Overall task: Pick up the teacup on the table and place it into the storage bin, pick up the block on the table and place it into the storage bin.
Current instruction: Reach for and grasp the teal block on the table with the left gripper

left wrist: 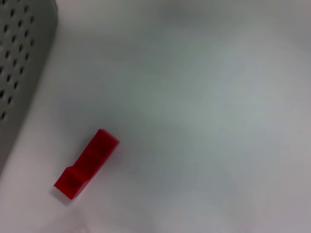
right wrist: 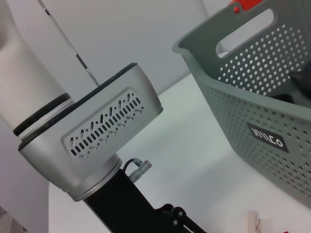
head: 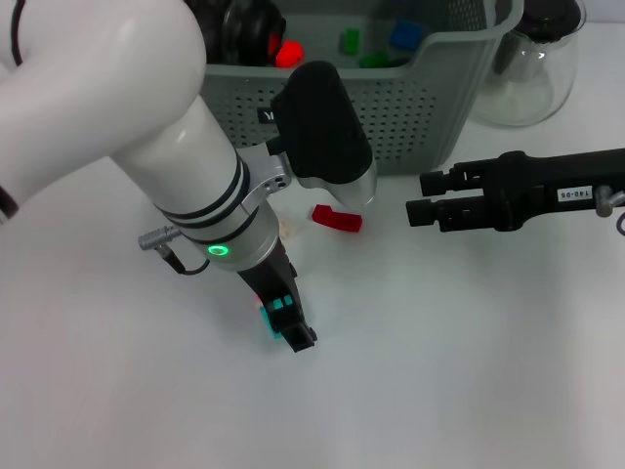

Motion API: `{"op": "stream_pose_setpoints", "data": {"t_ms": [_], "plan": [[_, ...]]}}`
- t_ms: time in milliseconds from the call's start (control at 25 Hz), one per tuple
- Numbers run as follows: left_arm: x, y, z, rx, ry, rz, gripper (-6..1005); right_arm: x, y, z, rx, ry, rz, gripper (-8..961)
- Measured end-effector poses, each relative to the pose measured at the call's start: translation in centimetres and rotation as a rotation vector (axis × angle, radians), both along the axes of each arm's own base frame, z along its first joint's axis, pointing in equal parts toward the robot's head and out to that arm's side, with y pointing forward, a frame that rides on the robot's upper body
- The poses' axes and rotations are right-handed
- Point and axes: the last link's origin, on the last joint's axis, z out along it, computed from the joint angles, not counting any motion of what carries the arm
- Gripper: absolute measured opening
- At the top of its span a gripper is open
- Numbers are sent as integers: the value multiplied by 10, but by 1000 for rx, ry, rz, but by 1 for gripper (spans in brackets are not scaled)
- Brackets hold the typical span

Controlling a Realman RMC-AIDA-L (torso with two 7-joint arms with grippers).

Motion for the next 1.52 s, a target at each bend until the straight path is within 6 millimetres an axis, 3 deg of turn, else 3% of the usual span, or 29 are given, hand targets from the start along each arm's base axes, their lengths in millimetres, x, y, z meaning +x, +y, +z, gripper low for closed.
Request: {"op": "stream_pose_setpoints", "data": {"t_ms": [400,1400,1520], "plan": [[-2,-1,-2,-1,3,0,785,1,1,-1,11,-4,-5,675],[-5,-3,-6,-8,32,-27,571,2,6,-2,34,-12,-13,676],[-5,-3,-5,-7,38,-31,482,1,6,-2,37,-10,-15,676]]}}
